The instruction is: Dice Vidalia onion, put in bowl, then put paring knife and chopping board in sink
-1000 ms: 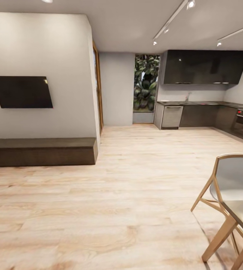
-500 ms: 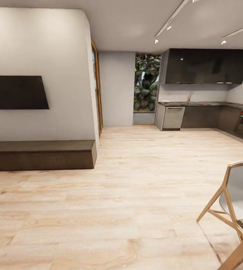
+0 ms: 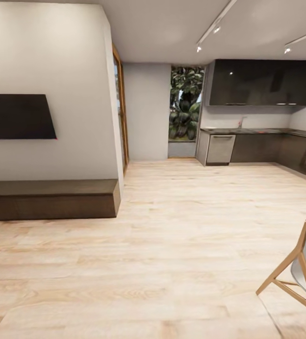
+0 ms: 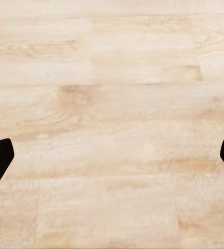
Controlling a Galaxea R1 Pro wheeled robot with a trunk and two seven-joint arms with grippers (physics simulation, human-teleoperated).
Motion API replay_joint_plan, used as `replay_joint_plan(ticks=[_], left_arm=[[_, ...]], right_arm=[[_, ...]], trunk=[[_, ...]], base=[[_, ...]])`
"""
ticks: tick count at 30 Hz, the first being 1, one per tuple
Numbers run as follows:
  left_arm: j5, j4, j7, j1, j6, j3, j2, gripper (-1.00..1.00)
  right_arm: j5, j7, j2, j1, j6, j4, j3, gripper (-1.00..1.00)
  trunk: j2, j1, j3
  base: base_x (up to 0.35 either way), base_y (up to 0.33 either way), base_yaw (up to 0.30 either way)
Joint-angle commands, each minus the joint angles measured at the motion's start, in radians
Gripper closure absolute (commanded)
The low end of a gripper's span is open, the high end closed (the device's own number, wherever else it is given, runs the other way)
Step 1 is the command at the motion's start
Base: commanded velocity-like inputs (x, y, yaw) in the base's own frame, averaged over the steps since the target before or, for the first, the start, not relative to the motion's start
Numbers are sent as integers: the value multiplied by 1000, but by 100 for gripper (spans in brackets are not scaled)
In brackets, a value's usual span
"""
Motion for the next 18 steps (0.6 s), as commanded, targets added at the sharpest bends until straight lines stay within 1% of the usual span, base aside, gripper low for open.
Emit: replay_joint_plan(ticks=[1, 13, 18], left_arm=[[0, -1, 0, 0, -2, 0, 0, -100], [0, -1, 0, 0, -3, 0, 0, -100], [0, -1, 0, 0, -2, 0, 0, -100]], right_arm=[[0, 0, 0, -1, -3, 1, 1, -100], [0, 0, 0, 0, -2, 1, 1, -100], [0, 0, 0, 0, -3, 1, 1, -100]], trunk=[[0, 1, -1], [0, 1, -1], [0, 1, -1]], base=[[323, 0, 0], [323, 0, -49], [323, 0, -16]])
